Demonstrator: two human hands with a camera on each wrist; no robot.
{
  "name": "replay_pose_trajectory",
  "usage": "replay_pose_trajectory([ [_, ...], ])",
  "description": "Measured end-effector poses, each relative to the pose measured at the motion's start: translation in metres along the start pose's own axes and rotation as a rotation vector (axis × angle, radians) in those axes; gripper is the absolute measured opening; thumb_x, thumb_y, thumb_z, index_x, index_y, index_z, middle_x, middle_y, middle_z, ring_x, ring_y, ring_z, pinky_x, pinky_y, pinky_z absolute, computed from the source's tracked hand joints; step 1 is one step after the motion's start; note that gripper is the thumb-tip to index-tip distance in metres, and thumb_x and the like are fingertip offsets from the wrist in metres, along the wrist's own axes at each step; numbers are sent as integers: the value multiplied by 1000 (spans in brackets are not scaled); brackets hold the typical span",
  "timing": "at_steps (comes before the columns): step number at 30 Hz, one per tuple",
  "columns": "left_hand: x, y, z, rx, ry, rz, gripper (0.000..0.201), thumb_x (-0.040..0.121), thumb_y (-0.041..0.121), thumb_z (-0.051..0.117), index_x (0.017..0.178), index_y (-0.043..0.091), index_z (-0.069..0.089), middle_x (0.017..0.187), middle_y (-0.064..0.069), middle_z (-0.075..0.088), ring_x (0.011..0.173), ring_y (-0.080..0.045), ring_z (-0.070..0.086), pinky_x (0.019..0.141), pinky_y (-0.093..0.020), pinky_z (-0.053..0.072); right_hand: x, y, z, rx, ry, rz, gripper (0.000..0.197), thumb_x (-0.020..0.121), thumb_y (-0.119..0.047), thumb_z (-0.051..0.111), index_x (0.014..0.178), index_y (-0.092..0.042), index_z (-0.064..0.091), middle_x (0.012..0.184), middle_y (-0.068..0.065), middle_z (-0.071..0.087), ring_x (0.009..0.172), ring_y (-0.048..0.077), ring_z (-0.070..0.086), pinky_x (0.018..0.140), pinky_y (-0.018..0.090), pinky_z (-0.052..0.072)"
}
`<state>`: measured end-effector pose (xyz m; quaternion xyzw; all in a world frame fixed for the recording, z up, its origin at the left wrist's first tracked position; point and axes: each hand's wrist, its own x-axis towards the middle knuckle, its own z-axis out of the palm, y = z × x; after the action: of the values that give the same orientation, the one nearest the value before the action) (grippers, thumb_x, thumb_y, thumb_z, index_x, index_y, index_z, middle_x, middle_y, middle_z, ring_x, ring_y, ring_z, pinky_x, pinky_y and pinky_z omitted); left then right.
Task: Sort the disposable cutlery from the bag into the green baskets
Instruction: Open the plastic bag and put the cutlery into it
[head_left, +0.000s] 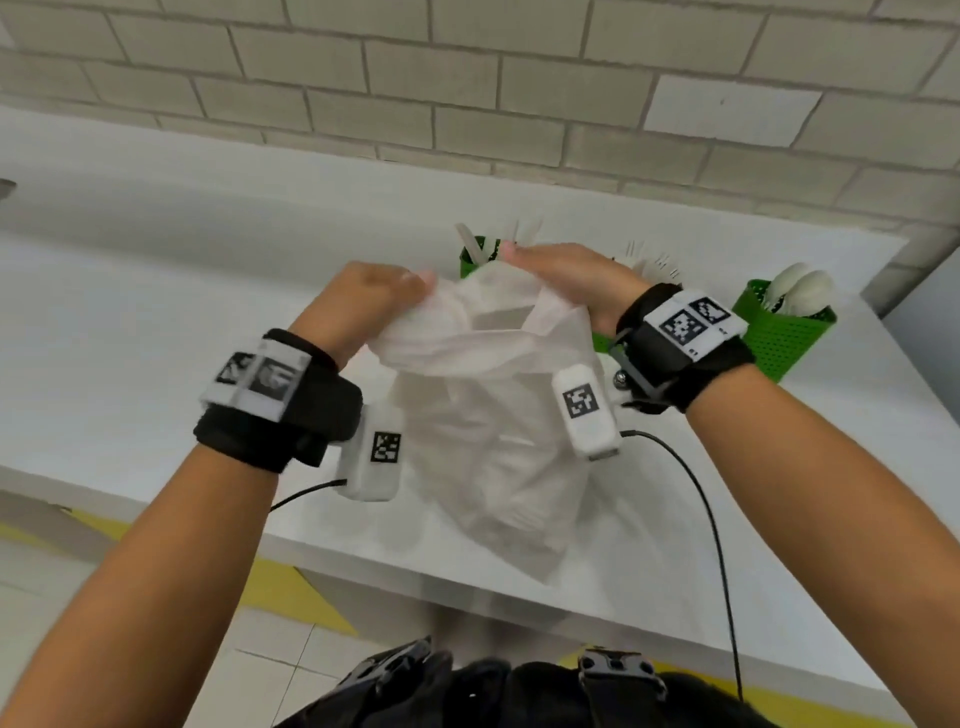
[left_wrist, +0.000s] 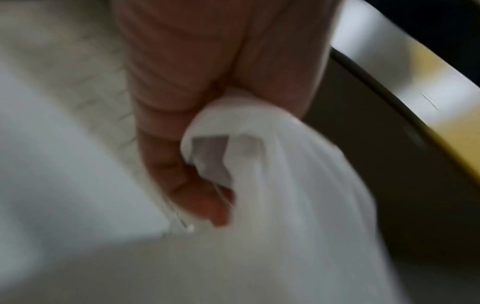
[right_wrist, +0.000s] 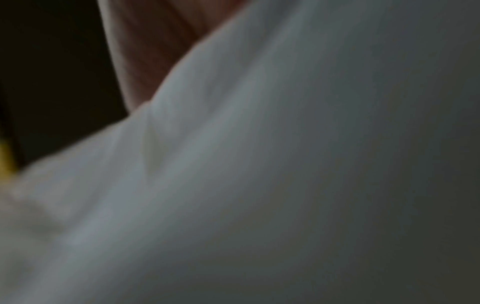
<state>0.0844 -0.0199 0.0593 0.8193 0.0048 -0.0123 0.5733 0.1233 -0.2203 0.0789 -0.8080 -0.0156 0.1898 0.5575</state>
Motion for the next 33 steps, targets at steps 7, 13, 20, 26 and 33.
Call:
replay_pose_trajectory([
  [7, 10, -15, 2, -1075, 150, -246, 28, 102, 14, 34, 109, -4, 53, 88, -13, 69, 84, -19, 69, 70, -28, 55, -27, -5, -4, -1066, -57, 34, 47, 83, -54, 60, 98, -9, 56, 79, 5, 64, 60, 17, 59, 52, 24, 47],
  [13, 3, -30, 4, -904, 197, -321, 32, 100, 18, 31, 127, 22, 47, 97, -12, 65, 91, -26, 64, 66, -31, 53, -4, 0, 13, 611, -126, 124, 19, 98, 4, 34, 103, 2, 52, 90, 13, 59, 78, 24, 60, 87, 44, 51],
  [20, -8, -5, 6, 384, 353, 106, 36, 81, 52, 52, 97, 22, 64, 125, -6, 46, 122, -26, 39, 99, -37, 32, 11, -10, 29, 782, -170, 96, 23, 96, 1, 35, 89, -4, 56, 92, 10, 58, 115, 25, 53, 96, 34, 44],
  [26, 18, 4, 12, 937, -77, 402, 45, 79, 29, 68, 121, 25, 54, 135, -15, 40, 126, -35, 37, 101, -45, 34, 5, -7, 10, 583, -258, 125, 18, 92, -10, 46, 97, -3, 62, 82, 7, 69, 77, 17, 68, 74, 25, 56],
  [33, 35, 8, 7, 632, -93, 55, 46, 83, 0, 55, 126, 12, 50, 128, -8, 53, 117, -25, 49, 88, -26, 39, -2, 11, -9, -272, 14, 0, 48, 81, -35, 70, 120, -20, 48, 105, 2, 58, 88, 15, 60, 67, 25, 53],
])
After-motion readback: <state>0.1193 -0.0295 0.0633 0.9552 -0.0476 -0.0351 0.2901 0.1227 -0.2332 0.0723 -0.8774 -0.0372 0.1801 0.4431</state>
